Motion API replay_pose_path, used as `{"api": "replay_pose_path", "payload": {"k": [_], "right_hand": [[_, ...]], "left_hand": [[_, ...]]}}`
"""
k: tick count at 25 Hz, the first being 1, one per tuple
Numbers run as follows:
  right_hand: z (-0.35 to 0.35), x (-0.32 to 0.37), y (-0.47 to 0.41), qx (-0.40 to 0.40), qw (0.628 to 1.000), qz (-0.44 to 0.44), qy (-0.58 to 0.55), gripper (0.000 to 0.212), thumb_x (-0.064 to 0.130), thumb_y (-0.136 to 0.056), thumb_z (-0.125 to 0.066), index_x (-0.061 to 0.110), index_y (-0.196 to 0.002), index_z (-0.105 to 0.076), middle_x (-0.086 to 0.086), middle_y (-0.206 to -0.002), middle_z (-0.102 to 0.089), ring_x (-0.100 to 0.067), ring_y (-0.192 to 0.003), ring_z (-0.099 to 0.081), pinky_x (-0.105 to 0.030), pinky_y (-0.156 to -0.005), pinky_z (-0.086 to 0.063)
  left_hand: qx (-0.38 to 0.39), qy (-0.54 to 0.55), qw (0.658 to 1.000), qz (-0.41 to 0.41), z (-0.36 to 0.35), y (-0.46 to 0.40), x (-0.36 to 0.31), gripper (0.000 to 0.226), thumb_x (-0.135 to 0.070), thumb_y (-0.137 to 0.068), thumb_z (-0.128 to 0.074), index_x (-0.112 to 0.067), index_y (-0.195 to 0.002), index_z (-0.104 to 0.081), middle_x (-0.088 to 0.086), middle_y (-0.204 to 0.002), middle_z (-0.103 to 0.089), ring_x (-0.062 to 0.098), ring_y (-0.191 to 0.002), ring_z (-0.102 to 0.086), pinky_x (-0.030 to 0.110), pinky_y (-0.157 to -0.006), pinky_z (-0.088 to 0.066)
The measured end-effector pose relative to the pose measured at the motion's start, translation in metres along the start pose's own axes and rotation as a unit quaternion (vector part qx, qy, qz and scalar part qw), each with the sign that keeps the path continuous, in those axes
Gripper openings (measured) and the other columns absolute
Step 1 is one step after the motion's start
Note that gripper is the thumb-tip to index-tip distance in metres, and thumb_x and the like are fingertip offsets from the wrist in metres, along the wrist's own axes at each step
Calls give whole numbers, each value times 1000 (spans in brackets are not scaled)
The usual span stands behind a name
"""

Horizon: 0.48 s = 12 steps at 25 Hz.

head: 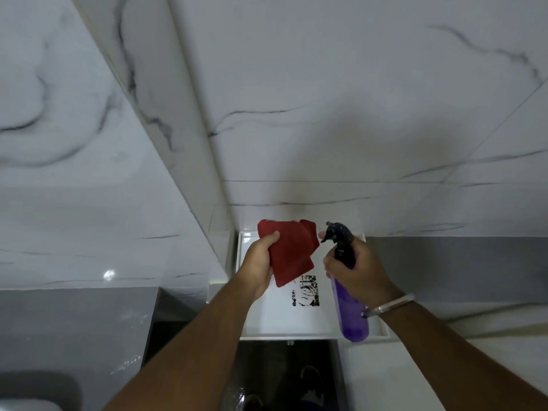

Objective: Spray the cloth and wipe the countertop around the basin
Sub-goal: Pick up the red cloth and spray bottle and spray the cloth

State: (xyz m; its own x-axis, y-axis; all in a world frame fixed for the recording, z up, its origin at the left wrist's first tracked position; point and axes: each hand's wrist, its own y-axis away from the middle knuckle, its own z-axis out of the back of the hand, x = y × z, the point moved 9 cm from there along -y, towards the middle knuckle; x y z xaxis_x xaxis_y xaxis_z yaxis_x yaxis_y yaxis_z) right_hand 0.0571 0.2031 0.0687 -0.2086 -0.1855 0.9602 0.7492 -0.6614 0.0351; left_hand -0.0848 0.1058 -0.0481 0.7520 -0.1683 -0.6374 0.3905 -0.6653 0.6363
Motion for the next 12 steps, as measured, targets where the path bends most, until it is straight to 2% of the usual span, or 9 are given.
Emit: {"api": "replay_pose_path", "payload": {"k": [2, 5, 9, 12], "right_hand": [[-2, -10, -7, 26, 998, -30, 45, 19, 28, -72, -59, 30, -89, -67, -16, -67, -62, -35, -61, -61, -46, -63, -54], [-4, -26, -20, 72, 991, -67, 87, 20, 30, -68, -57, 19, -82, -66, -21, -69, -63, -40, -64, -61, -51, -63, -54], [-7, -35, -38, 98, 985, -89, 115, 17, 30, -65, -56, 14, -71, -61, -16, -66, -66, -21, -54, -60, -48, -65, -55], [-10, -36, -45, 118, 984, -110, 80, 18, 24, -69, -56, 17, -83, -67, -8, -58, -64, -17, -54, -64, -44, -64, -57]], "left_hand": [[-1, 14, 1000, 2, -8, -2, 1, 44, -45, -100, -52, -14, -131, -61, 7, -117, -76, 22, -110, -71, 41, -95, -53], [3, -8, 1000, 6, -18, -2, -1, 57, -64, -97, -41, -21, -127, -65, 5, -123, -74, 22, -117, -68, 45, -102, -50], [-16, -12, 1000, -6, -24, -1, 1, 58, -66, -96, -39, -24, -125, -66, 3, -122, -75, 21, -116, -68, 47, -103, -50], [-15, -15, 1000, -6, -24, -1, 2, 59, -66, -96, -37, -24, -127, -65, 2, -122, -74, 20, -115, -68, 46, -99, -52]]}}
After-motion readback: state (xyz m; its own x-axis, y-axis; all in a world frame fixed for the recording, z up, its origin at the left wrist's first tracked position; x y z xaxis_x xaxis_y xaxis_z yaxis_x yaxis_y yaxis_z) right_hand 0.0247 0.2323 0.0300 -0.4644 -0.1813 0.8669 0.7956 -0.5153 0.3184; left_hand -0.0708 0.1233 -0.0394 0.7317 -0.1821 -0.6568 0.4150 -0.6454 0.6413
